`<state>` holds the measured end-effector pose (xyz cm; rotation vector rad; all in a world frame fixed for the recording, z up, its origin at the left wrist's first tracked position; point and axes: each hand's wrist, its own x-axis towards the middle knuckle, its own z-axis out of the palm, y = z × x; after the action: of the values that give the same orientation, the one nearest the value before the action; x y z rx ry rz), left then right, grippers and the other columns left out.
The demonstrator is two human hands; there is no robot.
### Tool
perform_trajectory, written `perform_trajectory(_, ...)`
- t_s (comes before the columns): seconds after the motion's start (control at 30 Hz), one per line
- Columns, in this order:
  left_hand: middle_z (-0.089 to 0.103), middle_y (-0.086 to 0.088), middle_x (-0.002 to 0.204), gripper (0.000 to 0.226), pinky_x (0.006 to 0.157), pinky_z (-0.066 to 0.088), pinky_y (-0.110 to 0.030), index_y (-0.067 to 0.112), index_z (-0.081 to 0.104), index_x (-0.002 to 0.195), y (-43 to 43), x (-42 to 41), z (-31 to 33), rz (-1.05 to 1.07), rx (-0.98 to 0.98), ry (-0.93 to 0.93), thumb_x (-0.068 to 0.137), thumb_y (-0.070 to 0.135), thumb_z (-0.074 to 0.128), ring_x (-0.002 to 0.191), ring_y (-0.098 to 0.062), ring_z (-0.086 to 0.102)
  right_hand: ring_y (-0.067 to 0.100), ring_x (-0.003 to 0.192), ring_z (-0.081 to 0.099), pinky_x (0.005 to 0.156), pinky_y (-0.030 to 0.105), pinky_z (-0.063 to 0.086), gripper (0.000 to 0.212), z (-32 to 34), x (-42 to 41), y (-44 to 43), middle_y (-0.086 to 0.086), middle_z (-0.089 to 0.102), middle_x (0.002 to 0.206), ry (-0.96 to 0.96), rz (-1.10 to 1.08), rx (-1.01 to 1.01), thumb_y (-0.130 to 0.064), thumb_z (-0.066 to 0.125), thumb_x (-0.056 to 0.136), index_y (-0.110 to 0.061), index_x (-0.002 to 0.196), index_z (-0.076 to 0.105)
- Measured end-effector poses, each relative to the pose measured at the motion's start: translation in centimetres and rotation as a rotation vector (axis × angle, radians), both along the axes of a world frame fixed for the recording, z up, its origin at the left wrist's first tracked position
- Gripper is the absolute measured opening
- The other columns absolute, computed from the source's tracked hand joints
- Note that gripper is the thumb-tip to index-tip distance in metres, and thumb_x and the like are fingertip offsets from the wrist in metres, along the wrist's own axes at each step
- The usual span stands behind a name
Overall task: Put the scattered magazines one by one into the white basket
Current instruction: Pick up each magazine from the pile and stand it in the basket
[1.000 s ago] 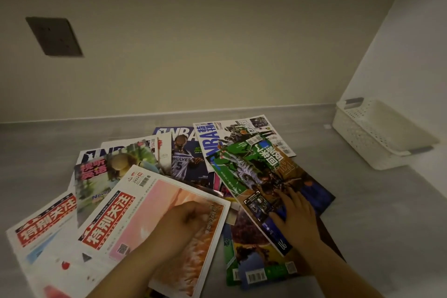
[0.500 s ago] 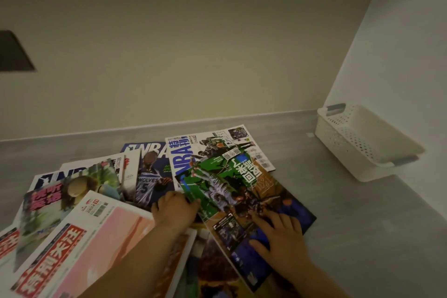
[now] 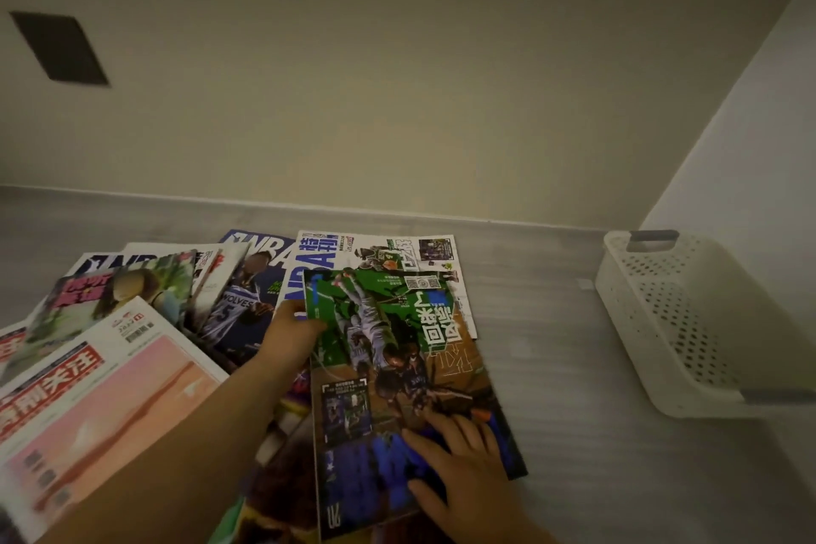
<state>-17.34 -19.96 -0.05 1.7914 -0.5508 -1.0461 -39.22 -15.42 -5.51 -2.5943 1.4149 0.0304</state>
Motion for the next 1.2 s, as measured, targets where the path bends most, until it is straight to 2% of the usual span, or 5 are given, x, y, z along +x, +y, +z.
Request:
perform_trajectory(0.17,0.059,-0.008,0.084,0.03,0.047,0.052,-0.026,0.015,0.044,0.109,-0.2,-1.3,1.9,-0.008,-0.169,0.054,0.087,-0.006,0.043,0.067,-0.02,0.058,0.0,0.132,0.004,0.112,0.025,0.009,0.055,-1.3,-1.8,-1.5,-0.012,-0.001,0.15,-0.385,0.058,0.277,-0.042,0.052,0.083,-0.037,0.133,0.031)
perform_trajectory(0.37,0.063,-0.004,0.084,0.032,0.056,0.056,-0.034,0.025,0.048,0.09,-1.1,-3.4,5.3,0.032,-0.479,0.287,0.089,-0.006,0.039,0.074,-0.02,0.061,0.029,0.102,0.051,0.077,0.016,0.036,0.037,0.1,-3.0,-3.7,0.014,0.051,0.109,-1.122,-0.784,0.17,-0.003,0.066,0.077,-0.001,0.111,0.055)
perform_trajectory(0.6,0.066,0.004,0.082,0.037,0.055,0.056,-0.027,0.03,0.046,0.089,-1.9,-5.4,7.9,-0.005,-0.655,0.421,0.089,-0.005,0.037,0.072,-0.014,0.064,0.026,0.076,0.068,0.062,0.033,0.056,0.036,3.9,-1.9,-4.6,0.013,0.07,0.085,-1.913,-0.852,1.222,-0.039,0.053,0.076,-0.013,0.1,0.056)
perform_trajectory(0.93,0.072,0.005,0.073,0.037,0.055,0.059,-0.024,0.024,0.056,0.089,-1.6,-4.7,7.7,-0.372,-0.668,0.52,0.079,-0.009,0.042,0.068,-0.012,0.07,0.018,0.065,0.07,0.056,0.036,0.059,0.027,8.8,-7.8,-7.1,0.002,0.075,0.073,-1.992,-0.637,0.712,-0.004,0.051,0.078,-0.015,0.102,0.058)
perform_trajectory(1.2,0.072,-0.002,0.083,0.03,0.055,0.054,-0.03,0.018,0.069,0.084,-3.8,-5.6,7.2,-0.68,-0.248,0.521,0.072,0.042,0.056,0.068,-0.02,0.07,0.01,0.07,0.069,0.055,0.025,0.057,0.031,16.2,-16.5,-8.4,-0.009,0.074,0.078,-1.636,-0.332,0.343,-0.01,0.051,0.073,-0.025,0.1,0.056)
